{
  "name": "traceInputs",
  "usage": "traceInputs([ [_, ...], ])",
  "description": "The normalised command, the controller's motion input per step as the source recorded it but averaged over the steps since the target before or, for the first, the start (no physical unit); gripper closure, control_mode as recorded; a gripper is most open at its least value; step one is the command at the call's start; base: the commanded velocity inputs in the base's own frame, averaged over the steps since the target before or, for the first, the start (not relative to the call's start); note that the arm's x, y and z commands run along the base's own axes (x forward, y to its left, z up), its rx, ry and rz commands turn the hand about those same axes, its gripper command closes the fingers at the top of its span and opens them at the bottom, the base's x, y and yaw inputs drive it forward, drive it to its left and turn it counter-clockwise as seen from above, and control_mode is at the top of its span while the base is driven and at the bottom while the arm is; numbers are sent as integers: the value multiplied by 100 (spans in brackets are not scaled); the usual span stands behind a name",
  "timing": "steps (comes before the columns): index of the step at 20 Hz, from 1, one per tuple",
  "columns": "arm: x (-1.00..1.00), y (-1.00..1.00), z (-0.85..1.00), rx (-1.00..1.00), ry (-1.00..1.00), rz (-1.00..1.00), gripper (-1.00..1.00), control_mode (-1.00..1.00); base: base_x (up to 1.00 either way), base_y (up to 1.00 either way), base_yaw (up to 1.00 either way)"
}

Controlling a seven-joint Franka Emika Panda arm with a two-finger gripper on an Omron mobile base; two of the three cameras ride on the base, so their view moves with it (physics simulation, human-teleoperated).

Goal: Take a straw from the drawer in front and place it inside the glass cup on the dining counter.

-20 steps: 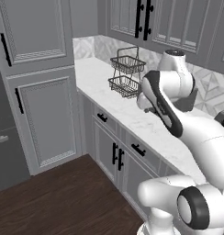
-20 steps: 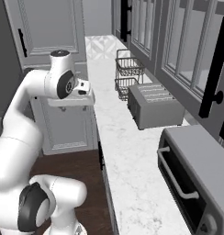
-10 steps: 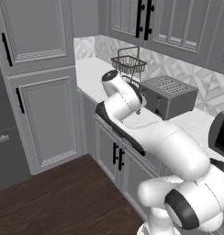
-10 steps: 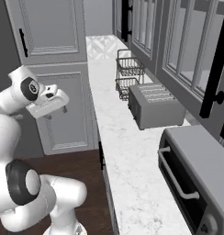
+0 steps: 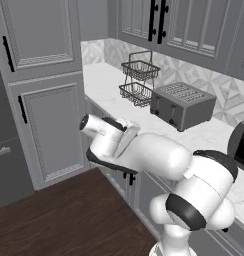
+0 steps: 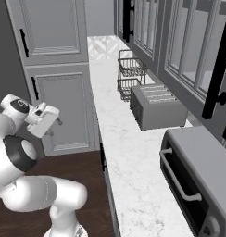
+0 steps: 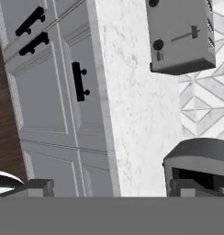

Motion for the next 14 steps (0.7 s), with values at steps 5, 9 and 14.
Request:
traceInputs([
  [5,6,-3,-85,-16,1,-8,-100,-100,0,0,0],
  [9,30,-18,-83,-12,0,-14,-100,-100,0,0,0],
  [14,33,-35,-67,-9,-2,-11,-100,-100,0,0,0],
])
